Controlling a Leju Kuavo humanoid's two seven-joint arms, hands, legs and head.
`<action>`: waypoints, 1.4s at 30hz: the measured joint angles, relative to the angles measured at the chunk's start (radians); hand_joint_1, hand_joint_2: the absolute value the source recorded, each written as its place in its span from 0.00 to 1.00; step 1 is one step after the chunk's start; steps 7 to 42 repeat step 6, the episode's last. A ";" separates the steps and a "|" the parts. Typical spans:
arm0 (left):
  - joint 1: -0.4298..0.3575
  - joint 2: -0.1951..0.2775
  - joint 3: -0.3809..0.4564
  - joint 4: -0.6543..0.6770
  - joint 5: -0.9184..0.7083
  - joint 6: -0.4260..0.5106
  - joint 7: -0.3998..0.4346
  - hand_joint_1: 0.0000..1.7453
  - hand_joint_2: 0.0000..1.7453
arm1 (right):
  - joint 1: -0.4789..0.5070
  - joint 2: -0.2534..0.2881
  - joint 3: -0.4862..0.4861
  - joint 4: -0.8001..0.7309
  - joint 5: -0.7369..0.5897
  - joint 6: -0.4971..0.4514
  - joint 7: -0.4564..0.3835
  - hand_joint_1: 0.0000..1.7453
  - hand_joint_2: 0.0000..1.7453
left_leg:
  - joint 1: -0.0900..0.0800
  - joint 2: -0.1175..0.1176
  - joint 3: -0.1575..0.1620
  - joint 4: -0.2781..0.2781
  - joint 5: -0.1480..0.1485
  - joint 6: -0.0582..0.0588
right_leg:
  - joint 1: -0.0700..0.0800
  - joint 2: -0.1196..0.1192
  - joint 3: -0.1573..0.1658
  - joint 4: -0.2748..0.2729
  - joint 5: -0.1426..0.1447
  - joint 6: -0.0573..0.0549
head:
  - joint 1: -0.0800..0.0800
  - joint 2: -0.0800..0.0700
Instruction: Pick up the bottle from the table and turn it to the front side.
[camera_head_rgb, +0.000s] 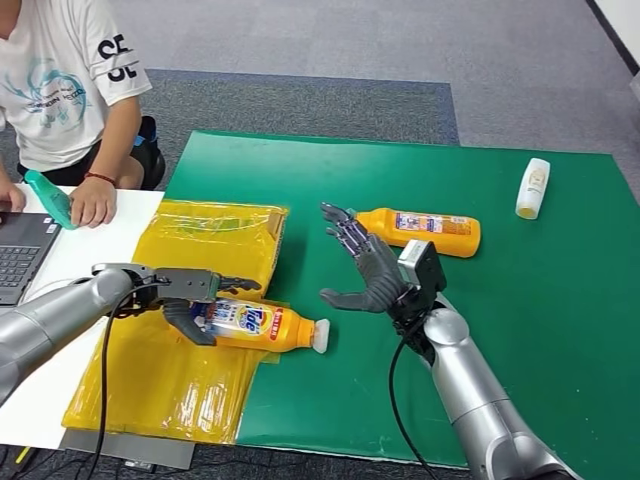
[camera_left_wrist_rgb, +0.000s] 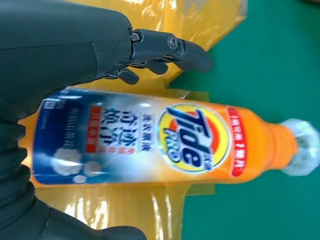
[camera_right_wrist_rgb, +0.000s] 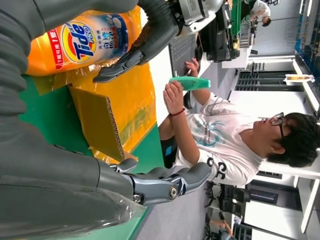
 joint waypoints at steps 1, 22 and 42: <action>0.008 0.001 0.006 -0.010 -0.009 0.020 -0.004 0.00 1.00 | 0.001 0.000 0.000 0.000 0.000 -0.003 0.000 0.00 1.00 | 0.000 0.000 0.000 0.000 0.000 0.000 | 0.000 0.000 0.000 0.000 0.000 0.000 | 0.000 0.000; 0.116 -0.018 0.110 -0.083 -0.097 0.214 -0.069 0.00 1.00 | 0.025 -0.001 -0.001 -0.004 0.000 -0.022 0.001 0.00 1.00 | 0.000 0.000 0.000 0.000 0.000 0.000 | 0.000 0.000 -0.001 0.000 0.000 0.000 | 0.000 0.000; 0.116 -0.018 0.110 -0.083 -0.097 0.214 -0.069 0.00 1.00 | 0.025 -0.001 -0.001 -0.004 0.000 -0.022 0.001 0.00 1.00 | 0.000 0.000 0.000 0.000 0.000 0.000 | 0.000 0.000 -0.001 0.000 0.000 0.000 | 0.000 0.000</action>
